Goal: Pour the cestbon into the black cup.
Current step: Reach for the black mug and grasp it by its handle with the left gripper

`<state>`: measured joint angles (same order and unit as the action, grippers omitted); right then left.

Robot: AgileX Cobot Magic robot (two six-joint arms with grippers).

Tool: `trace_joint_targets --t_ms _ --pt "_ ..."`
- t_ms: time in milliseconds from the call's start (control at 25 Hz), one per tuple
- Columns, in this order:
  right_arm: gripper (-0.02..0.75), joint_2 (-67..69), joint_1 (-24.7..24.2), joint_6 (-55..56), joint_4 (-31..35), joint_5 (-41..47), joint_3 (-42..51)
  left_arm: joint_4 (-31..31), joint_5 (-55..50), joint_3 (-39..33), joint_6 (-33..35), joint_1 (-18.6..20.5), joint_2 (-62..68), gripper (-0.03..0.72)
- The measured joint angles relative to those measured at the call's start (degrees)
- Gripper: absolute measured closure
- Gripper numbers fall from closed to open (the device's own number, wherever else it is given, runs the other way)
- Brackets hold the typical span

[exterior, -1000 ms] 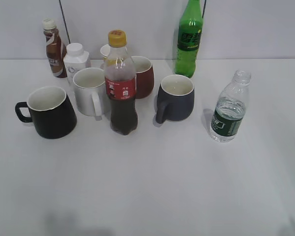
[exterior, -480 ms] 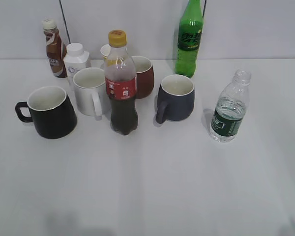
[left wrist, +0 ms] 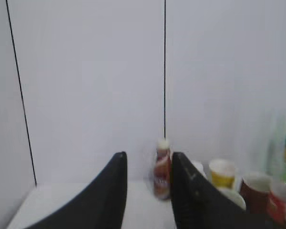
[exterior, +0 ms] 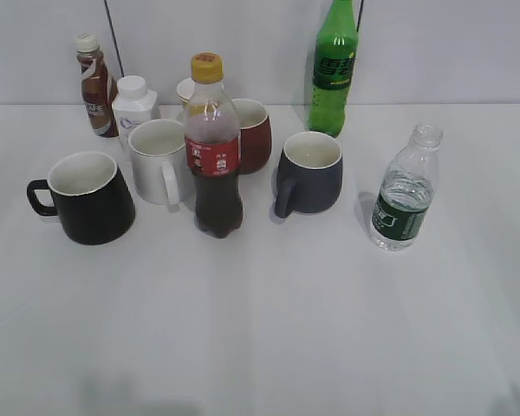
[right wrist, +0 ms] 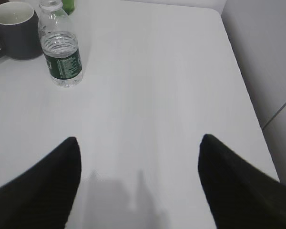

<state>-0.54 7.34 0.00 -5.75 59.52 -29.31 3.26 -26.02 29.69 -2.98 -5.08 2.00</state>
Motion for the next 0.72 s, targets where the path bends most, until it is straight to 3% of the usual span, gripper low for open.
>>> trace_joint_targets --t_ms 360,720 --pt "0.148 0.0 0.0 0.3 0.0 0.0 0.0 2.7 42.2 -12.8 0.0 0.0 28.5 0.446" --pt "0.148 0.0 0.0 0.3 0.0 0.0 0.0 2.4 65.8 -13.9 1.6 0.0 66.3 0.431"
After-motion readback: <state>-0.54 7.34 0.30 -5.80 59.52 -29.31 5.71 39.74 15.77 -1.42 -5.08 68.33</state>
